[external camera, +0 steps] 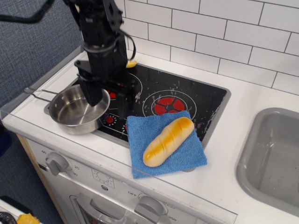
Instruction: Place the pot behind the towel with the bread on it
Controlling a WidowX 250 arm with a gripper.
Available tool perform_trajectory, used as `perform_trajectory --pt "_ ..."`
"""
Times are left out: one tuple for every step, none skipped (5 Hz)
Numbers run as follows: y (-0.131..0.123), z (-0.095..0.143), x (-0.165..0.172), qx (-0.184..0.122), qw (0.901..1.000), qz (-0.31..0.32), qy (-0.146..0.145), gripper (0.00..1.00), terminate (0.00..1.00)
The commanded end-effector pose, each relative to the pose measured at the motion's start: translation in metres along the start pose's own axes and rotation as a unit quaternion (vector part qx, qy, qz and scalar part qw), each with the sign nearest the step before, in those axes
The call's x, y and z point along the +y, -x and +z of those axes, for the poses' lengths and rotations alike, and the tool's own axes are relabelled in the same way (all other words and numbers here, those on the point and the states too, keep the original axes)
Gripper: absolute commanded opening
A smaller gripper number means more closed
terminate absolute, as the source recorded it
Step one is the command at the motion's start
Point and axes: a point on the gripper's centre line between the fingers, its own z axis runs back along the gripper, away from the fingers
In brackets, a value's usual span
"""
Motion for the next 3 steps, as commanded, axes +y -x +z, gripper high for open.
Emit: perform_trajectory --pt "-0.021 -0.016 0.015 -0.012 0.9993 -0.021 -0.027 1.00 0.00" --pt "-0.020 -0.029 0.024 0.004 0.9994 -0.009 -0.033 1.00 0.00" --pt "-0.017 -0.038 0.028 0.019 0.9992 -0.001 -0.035 1.00 0.00"
